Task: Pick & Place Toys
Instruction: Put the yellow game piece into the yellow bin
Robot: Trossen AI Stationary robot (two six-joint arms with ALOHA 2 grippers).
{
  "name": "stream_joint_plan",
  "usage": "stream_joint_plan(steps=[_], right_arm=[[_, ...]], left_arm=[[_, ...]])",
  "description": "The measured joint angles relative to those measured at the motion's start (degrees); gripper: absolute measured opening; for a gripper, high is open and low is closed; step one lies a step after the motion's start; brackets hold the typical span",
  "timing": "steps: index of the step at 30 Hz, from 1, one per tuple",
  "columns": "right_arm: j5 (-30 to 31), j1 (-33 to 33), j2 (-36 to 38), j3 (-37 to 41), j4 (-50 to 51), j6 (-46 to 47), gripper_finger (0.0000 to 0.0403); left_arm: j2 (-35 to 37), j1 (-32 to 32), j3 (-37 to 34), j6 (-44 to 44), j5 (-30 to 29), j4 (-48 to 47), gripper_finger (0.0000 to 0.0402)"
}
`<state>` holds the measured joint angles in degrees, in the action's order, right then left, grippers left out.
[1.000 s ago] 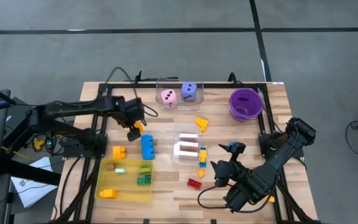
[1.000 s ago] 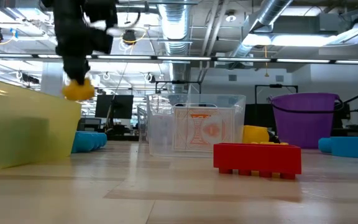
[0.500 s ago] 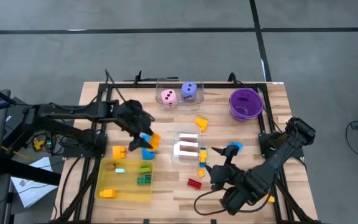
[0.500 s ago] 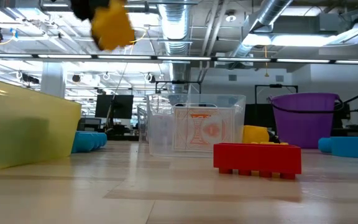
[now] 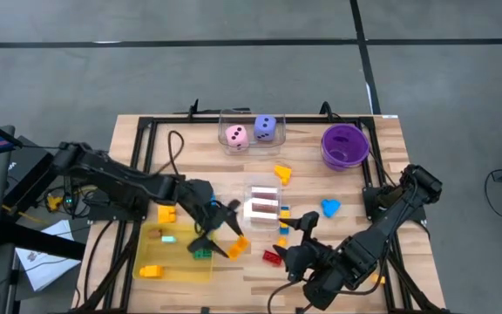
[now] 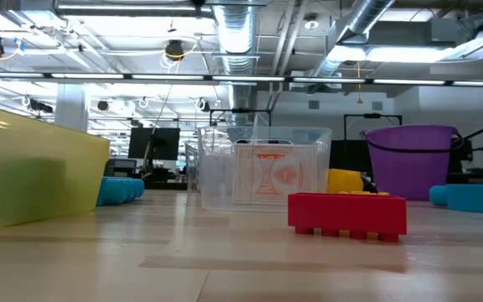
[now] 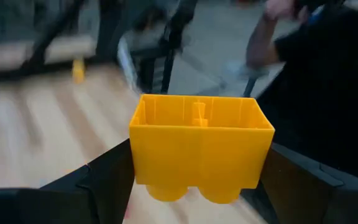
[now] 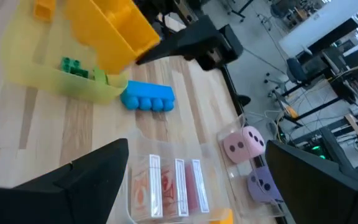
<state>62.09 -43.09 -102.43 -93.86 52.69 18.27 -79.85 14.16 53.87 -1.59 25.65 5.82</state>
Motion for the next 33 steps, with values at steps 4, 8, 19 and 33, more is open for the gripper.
stream_joint_plan(steps=[4, 8, 19, 33], right_arm=[[-0.3, -0.3, 0.0, 0.0, -1.2, -1.3, 0.0372], [-1.7, -1.3, 0.0, 0.0, -6.6, -6.1, 0.0372], [-18.0, 0.4, 0.0, 1.9, -21.7, -17.2, 0.0372], [-34.9, 4.6, 0.0, 3.0, -31.4, -21.5, 0.0372]], left_arm=[[-3.8, 0.5, 0.0, 0.0, 3.1, 9.5, 0.0294], [-7.7, -0.2, 0.0, 1.6, 6.3, 12.2, 0.0295], [-14.3, 0.4, 0.0, 3.6, 10.7, 20.3, 0.0295], [-15.5, 4.3, 0.0, 5.1, 14.7, 24.3, 0.0296]])
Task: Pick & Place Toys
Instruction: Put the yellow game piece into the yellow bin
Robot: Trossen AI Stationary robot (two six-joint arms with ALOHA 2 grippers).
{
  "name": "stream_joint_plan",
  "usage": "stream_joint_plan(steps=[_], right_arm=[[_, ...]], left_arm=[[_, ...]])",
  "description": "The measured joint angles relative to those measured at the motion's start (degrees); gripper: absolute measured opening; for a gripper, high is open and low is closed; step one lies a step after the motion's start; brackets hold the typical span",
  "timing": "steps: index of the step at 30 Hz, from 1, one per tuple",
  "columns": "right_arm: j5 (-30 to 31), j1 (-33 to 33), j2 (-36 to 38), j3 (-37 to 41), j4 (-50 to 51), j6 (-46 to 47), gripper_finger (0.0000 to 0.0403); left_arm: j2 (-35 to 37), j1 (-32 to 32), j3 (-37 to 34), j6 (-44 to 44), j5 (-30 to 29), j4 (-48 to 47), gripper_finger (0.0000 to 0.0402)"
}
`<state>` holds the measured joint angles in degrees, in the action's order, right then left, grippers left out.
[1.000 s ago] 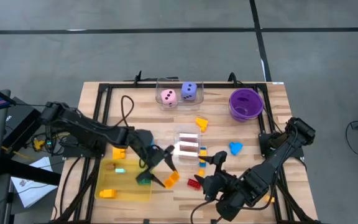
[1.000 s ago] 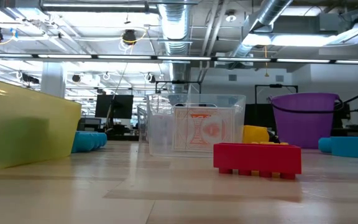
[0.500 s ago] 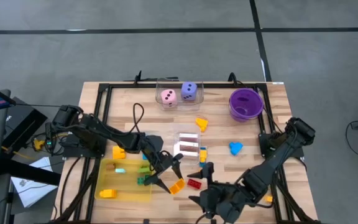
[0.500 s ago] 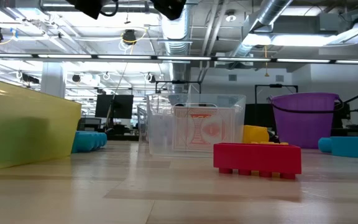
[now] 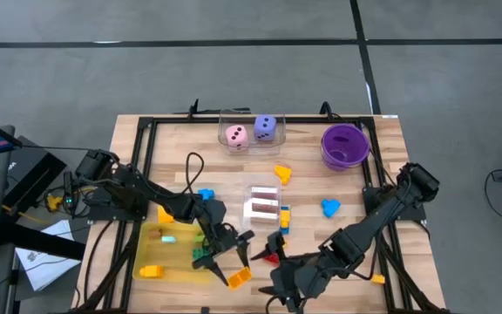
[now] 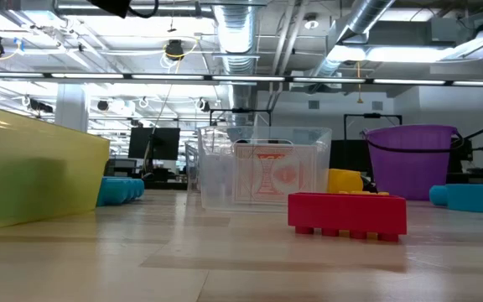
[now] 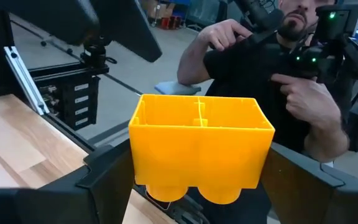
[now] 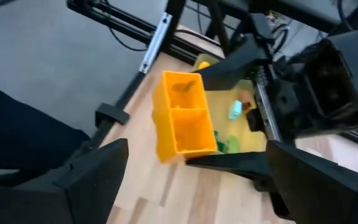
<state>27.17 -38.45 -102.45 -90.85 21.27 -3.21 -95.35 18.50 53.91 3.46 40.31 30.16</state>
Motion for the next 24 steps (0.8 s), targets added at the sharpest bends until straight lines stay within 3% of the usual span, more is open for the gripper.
stream_joint_plan(steps=[10, 15, 24], right_arm=[[-7.0, 2.1, -3.1, 0.1, -3.0, -1.8, 0.0372], [-11.1, 3.2, -3.9, 0.0, -4.0, -3.0, 0.0372], [-12.6, 3.4, -3.9, 0.0, -5.4, -2.8, 0.0371]], left_arm=[[0.0, -0.3, 0.0, 2.0, -0.8, 1.7, 0.0296], [0.0, -0.2, 0.0, 3.6, 1.8, 0.2, 0.0296], [0.0, -0.3, 0.0, 4.6, 2.2, -0.7, 0.0296]])
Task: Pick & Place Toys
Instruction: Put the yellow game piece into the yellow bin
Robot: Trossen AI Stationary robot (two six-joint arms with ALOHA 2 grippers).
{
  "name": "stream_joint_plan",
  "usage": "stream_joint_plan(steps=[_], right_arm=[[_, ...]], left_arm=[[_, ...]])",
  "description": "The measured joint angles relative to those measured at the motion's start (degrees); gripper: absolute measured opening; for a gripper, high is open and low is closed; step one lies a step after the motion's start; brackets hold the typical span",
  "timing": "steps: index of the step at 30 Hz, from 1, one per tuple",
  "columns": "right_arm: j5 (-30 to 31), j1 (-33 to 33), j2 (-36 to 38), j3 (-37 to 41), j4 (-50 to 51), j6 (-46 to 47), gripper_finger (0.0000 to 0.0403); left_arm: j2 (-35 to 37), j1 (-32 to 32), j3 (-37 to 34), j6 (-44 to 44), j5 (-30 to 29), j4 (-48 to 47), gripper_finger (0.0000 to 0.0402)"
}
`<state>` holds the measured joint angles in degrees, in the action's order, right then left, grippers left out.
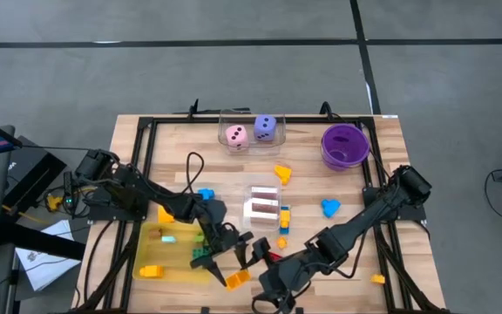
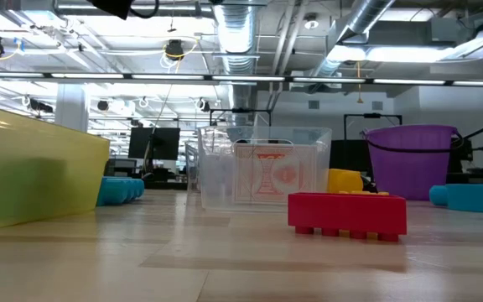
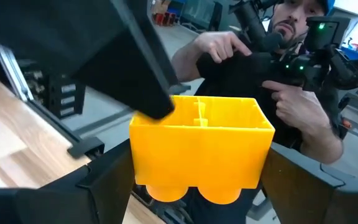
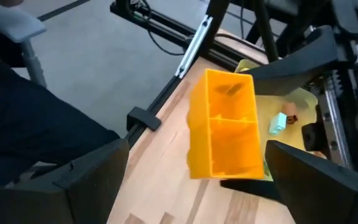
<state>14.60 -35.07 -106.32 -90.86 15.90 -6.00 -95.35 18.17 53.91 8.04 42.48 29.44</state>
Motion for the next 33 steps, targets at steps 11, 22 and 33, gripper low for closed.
stream_joint_plan(steps=[11, 22, 33], right_arm=[[2.1, -2.1, 1.8, 0.0, 1.7, 0.4, 0.0356], [15.9, -8.7, 5.5, 0.0, 7.7, 3.5, 0.0352], [23.2, -11.5, 6.7, 0.0, 8.2, 3.2, 0.0352]], left_arm=[[0.0, -0.7, 0.0, 1.3, -0.4, -7.4, 0.0296], [1.5, 7.8, 0.0, 16.0, -2.9, -32.8, 0.0296], [18.0, 14.8, 0.0, 34.4, -22.1, -65.0, 0.0296]])
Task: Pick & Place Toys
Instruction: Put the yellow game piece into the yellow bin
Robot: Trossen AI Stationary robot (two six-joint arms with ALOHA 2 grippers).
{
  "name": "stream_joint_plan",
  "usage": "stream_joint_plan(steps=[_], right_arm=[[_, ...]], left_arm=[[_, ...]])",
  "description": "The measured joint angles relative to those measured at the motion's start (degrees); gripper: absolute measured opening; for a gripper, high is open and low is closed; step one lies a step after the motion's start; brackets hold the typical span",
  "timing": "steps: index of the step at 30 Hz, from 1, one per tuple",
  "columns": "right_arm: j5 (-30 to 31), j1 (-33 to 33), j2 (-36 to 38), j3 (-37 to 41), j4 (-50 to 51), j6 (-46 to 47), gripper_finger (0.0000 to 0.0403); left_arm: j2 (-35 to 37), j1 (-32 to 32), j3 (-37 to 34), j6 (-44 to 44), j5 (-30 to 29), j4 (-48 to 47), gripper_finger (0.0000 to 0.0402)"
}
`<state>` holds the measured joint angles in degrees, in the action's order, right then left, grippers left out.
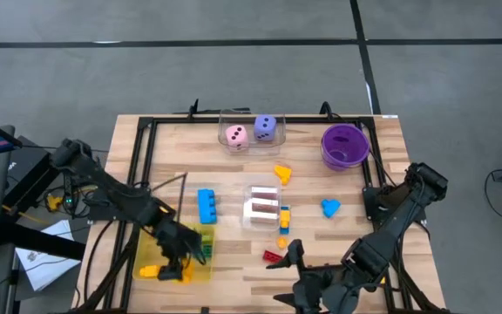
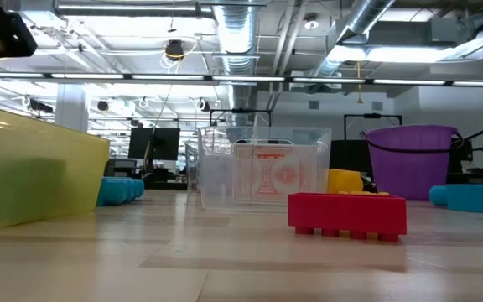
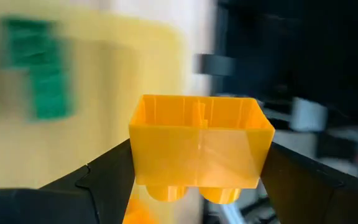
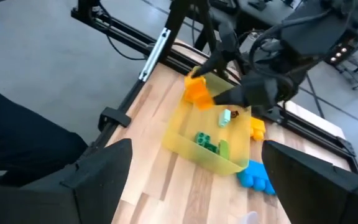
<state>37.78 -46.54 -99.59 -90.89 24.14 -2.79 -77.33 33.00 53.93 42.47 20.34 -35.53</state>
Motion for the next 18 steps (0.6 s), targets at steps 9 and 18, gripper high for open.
stream_joint_plan(steps=[9, 18], right_arm=[[1.1, 0.2, 0.0, 0.0, 1.3, 0.2, 0.0352], [1.3, 0.0, 0.0, 0.0, 1.2, 0.4, 0.0352]], left_arm=[[0.5, 2.4, 0.0, 3.0, -10.9, -10.2, 0.0296], [-8.0, 4.3, 0.0, 2.1, -10.9, -16.3, 0.0296]])
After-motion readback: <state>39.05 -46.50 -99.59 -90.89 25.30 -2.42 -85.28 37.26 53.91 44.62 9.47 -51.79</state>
